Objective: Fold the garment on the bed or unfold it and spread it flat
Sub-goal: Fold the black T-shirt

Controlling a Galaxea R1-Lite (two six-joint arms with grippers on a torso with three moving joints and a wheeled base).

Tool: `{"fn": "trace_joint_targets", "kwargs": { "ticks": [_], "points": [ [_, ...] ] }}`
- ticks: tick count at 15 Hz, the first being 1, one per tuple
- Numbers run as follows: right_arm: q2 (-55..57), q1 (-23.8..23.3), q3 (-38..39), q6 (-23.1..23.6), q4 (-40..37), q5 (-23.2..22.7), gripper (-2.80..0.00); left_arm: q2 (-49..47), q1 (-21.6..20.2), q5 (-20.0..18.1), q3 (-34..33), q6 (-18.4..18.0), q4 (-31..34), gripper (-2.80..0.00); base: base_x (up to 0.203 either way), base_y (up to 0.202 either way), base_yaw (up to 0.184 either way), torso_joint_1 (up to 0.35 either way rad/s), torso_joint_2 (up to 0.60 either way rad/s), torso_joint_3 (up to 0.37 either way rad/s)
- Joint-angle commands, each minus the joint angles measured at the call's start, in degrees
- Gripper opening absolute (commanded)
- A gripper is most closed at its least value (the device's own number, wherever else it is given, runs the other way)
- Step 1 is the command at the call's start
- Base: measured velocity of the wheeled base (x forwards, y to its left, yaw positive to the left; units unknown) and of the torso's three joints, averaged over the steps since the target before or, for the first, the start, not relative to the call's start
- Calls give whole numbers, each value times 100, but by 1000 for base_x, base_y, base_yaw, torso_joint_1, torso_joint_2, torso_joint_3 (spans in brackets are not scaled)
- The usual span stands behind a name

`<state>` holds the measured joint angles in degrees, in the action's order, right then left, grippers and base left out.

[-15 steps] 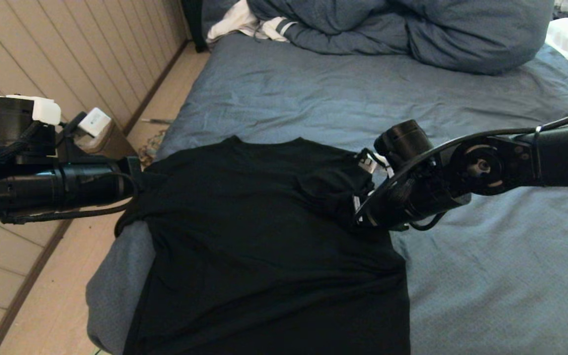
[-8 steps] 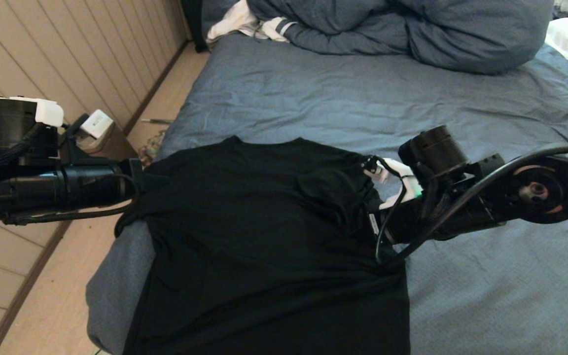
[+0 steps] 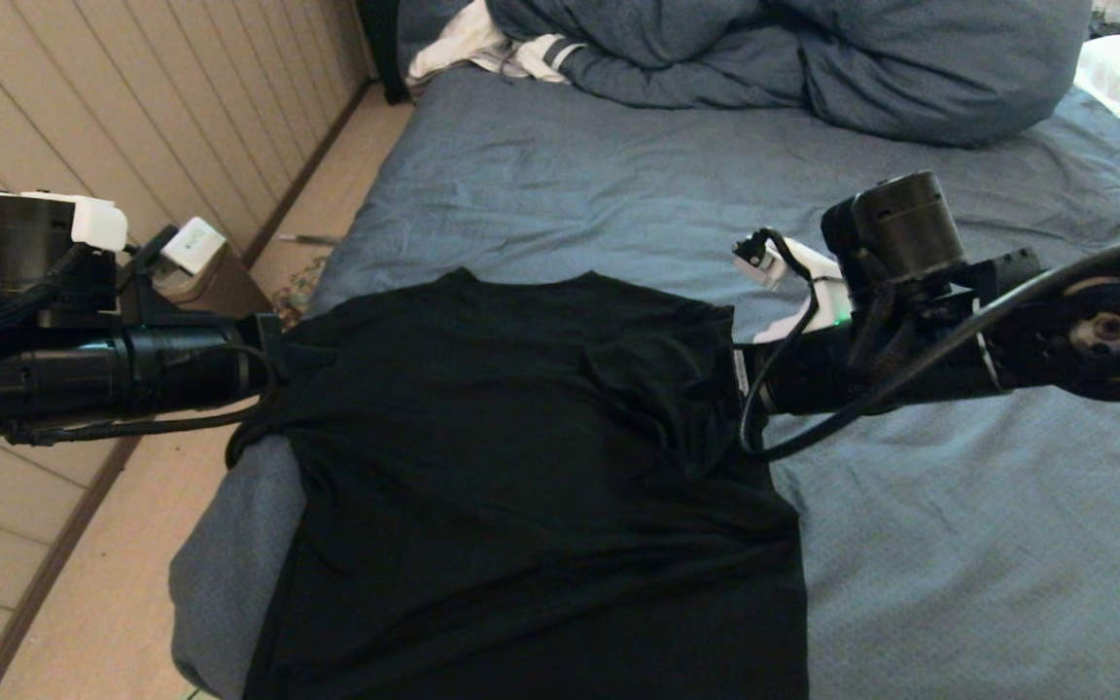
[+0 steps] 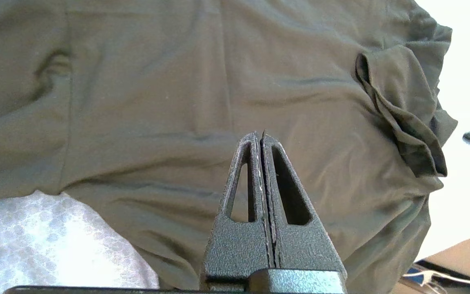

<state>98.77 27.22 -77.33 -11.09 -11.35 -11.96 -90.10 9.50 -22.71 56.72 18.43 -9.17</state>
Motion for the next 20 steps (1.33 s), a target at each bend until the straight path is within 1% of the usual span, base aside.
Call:
{"fn": "trace_joint_targets", "kwargs": {
  "ticks": [1,3,4,6,12,14,16,17,18,20],
  "points": [
    [599,9,-812,-100,-85,45,-280,19,0,-14,23,11,-6,-280,0,0,0,0,0,0],
    [1106,64,-1631,-170,-457,219,-280,21,0,-14,41,11,-6,-280,0,0,0,0,0,0],
    [1424,112,-2026,-187,-662,415,0,18,0,-14,32,11,-6,-280,0,0,0,0,0,0],
    [1849,177,-2554,-164,-860,830,0,0,0,-14,31,11,-15,-280,0,0,0,0,0,0],
    [2262,379,-2920,-52,-877,967,0,-16,0,-14,-3,46,-15,-280,0,0,0,0,0,0],
    [2444,413,-3071,17,-862,1151,0,-16,0,-23,-3,46,-15,-280,0,0,0,0,0,0],
    [2562,475,-3233,160,-857,1473,0,-18,0,-23,-3,46,-16,-280,0,0,0,0,0,0],
    [2569,521,-3253,194,-851,1547,0,-29,0,-23,-3,46,-24,-280,0,0,0,0,0,0],
    [2569,556,-3253,211,-851,1572,-280,-60,5,-23,-3,46,-24,-280,0,0,0,0,0,0],
    [2559,565,-3253,230,-851,1644,-280,-69,8,-23,-30,46,-50,-280,0,0,0,0,0,0]
  ]
}}
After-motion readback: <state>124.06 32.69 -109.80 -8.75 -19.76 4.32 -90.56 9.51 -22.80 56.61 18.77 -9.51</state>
